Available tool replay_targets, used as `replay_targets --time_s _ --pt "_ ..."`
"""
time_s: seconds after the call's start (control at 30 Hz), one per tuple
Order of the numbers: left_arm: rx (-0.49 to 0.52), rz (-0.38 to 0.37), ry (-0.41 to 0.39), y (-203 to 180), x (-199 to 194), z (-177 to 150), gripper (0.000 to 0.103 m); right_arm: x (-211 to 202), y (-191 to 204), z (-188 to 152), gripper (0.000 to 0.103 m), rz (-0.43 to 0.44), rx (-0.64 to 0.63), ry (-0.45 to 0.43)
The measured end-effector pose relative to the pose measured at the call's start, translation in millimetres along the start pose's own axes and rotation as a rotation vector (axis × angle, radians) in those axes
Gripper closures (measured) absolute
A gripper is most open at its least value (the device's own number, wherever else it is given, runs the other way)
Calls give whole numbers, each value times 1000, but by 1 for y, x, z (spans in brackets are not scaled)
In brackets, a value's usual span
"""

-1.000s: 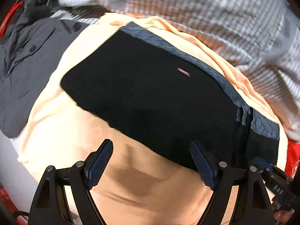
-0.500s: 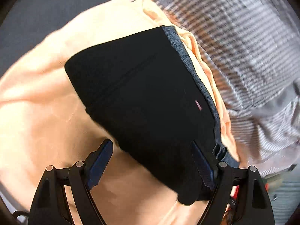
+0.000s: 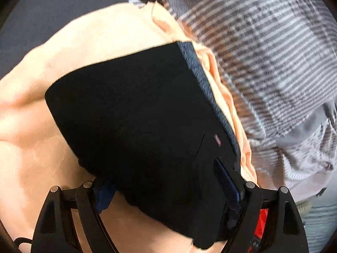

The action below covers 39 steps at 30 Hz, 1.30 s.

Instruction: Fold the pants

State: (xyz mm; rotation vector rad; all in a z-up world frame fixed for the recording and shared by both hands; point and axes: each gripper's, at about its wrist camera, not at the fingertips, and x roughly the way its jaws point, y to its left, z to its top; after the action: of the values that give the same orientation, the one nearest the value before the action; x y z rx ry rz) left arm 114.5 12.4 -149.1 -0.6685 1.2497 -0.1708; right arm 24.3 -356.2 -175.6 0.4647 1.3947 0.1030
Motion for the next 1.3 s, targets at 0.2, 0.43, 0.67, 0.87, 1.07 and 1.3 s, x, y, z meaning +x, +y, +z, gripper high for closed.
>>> replay_targets --time_s 0.2,0.43,0.67,0.87,1.07,1.3 --pt "97 256 -32 -24 2 -2 70 -3 5 6 57 13 4 14" --pt "477 473 -150 -90 -8 -37 75 -42 58 65 40 105 -67 78" --pt "643 536 -208 -115 -10 -56 76 -55 183 149 12 206 -309 210" --pt "695 557 -223 -120 -9 -64 76 -10 291 181 0 212 -461 400" --pt "748 564 -250 -126 -12 -74 76 50 343 168 0 103 -567 587" --pt "789 569 -241 -135 -11 -81 76 52 318 162 81 28 -580 553"
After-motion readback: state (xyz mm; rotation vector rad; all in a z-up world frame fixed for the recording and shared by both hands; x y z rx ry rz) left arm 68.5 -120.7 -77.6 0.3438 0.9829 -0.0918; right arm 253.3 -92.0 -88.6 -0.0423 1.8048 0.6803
